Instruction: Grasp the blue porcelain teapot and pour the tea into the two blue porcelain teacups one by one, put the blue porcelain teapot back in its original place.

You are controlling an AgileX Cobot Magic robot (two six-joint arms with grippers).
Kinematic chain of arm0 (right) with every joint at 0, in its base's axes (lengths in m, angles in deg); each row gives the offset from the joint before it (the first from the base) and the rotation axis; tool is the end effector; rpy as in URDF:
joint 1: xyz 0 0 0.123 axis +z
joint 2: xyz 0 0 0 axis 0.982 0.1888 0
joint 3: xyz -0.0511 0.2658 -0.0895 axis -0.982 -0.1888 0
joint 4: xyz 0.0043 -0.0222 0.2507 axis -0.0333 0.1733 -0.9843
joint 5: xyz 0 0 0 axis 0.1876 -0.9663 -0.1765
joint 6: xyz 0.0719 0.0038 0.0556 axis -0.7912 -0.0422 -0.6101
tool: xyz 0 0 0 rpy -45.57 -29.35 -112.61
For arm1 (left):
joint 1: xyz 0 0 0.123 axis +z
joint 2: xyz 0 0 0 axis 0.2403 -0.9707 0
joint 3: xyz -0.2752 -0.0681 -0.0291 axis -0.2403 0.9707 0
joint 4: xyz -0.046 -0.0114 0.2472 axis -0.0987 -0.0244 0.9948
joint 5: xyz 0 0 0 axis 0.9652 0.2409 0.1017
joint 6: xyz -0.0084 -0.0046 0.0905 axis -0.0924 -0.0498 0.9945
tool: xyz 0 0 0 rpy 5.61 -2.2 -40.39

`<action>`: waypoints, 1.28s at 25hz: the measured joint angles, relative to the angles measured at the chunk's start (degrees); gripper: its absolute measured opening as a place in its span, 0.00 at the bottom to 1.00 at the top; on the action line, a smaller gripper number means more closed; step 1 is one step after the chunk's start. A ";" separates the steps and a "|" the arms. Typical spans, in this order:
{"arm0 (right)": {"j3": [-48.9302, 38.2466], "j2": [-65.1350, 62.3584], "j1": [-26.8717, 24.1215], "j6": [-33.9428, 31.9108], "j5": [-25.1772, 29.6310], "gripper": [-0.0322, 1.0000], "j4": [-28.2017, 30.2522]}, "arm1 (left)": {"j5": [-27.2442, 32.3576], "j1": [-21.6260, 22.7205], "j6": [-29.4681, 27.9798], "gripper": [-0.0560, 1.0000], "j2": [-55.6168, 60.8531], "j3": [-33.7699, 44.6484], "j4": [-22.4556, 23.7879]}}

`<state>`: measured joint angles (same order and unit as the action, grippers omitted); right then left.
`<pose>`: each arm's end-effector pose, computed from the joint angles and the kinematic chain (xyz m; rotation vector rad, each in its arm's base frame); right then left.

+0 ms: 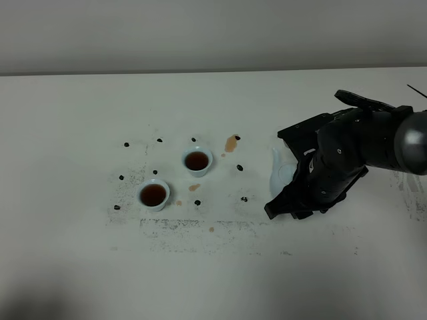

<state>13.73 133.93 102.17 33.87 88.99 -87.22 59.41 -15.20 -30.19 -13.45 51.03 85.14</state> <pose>0.3212 0.1339 0.1455 -0.5069 2.8801 0.0308 -0.0010 -0.0066 0.2652 0.1244 2.0803 -0.0561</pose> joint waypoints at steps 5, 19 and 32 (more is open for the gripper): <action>0.00 -1.35 0.00 0.00 0.35 0.43 -0.07 | 0.00 0.00 0.00 0.74 0.00 0.00 0.00; 0.00 -8.83 2.18 0.00 3.92 0.43 -1.05 | 0.05 0.00 -0.06 0.74 0.00 0.00 0.00; -0.78 -23.00 2.39 -0.49 9.86 0.43 2.11 | 0.00 0.00 -0.06 0.74 0.00 0.00 0.00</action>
<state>12.95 110.93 104.56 33.38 98.84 -85.11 59.41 -15.20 -30.25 -13.45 51.03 85.14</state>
